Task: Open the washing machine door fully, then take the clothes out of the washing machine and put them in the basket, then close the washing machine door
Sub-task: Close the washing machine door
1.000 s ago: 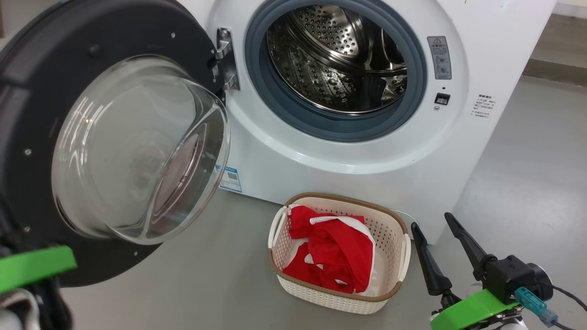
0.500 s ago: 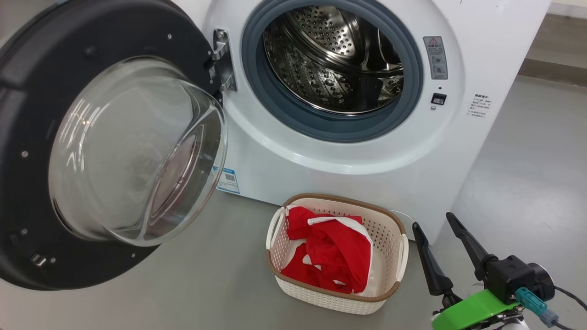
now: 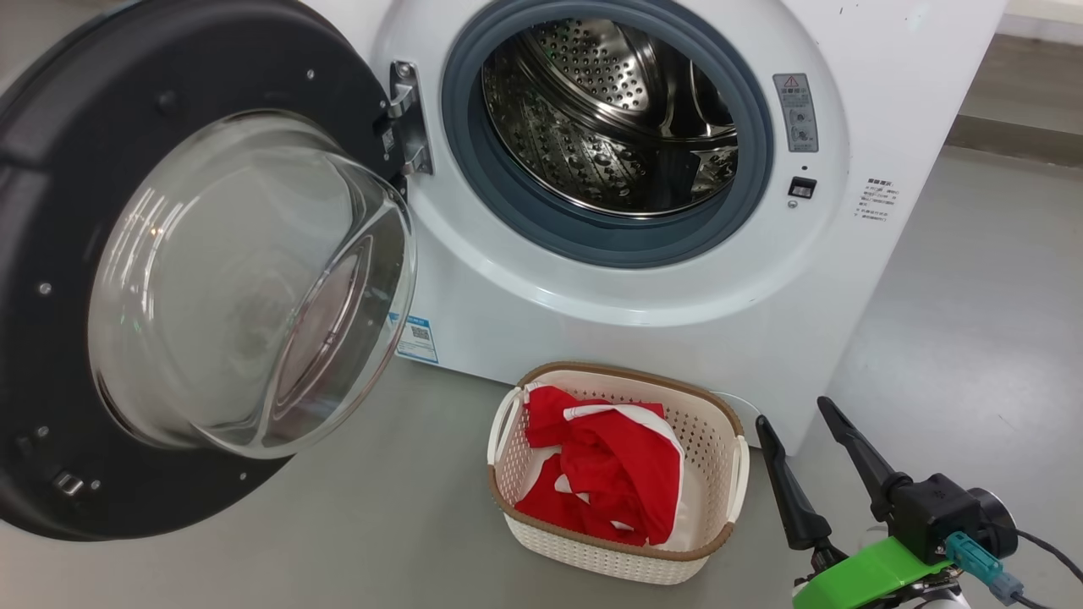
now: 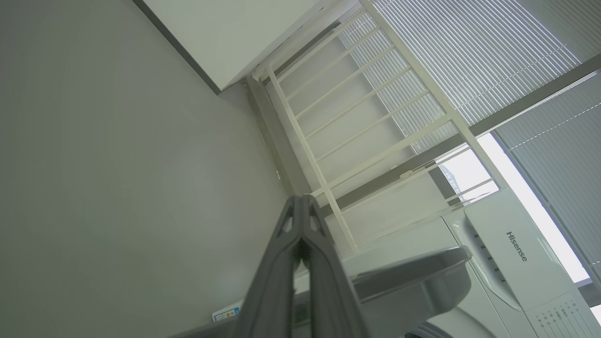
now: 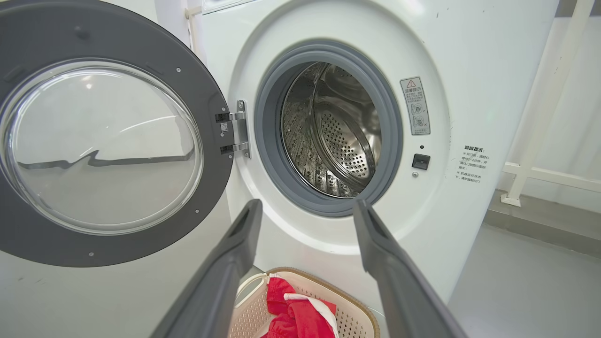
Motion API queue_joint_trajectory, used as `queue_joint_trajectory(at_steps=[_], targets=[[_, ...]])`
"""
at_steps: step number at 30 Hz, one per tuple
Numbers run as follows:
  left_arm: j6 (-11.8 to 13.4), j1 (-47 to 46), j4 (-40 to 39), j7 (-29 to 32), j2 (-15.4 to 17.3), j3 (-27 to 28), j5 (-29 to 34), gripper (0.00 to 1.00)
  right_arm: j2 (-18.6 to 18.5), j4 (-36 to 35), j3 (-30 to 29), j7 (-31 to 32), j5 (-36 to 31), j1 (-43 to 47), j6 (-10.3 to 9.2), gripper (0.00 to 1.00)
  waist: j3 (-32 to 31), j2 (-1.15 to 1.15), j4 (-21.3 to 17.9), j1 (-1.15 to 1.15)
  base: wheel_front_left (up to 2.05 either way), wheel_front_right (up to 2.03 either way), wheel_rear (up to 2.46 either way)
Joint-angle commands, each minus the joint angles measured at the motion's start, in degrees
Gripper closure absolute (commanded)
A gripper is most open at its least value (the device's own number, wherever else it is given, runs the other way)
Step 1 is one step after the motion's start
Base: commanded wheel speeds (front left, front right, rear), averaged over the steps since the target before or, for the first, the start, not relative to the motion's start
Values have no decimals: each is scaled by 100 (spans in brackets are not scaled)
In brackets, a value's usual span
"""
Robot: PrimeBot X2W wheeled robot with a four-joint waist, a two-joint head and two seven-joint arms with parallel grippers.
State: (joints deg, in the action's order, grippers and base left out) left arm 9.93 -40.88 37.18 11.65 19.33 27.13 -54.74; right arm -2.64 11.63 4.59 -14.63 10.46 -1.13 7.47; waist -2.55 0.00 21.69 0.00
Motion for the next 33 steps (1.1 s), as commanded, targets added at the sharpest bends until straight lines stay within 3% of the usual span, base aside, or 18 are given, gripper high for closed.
queue_joint_trajectory(at_steps=[1,6,15,28,33], targets=[[-144,-263,50,149,358,67,-75,100,-23,-129,166,-37,-21,-29,2,0,7,0,-3,0,0,0,0],[-434,-445,431,326,429,51,-234,100,-23,-132,190,-37,-26,-56,2,0,78,0,-40,0,0,0,0],[-717,-622,893,746,436,-31,-432,100,-23,-120,208,-37,-33,-73,2,0,113,0,-115,0,0,0,0],[-1172,-400,859,1601,316,-169,-747,100,-23,-264,359,-37,202,-45,2,0,91,0,-46,0,0,0,0],[-1165,-224,617,1802,163,-88,-940,100,-23,-275,366,-37,252,-30,2,0,73,0,-12,0,0,0,0]])
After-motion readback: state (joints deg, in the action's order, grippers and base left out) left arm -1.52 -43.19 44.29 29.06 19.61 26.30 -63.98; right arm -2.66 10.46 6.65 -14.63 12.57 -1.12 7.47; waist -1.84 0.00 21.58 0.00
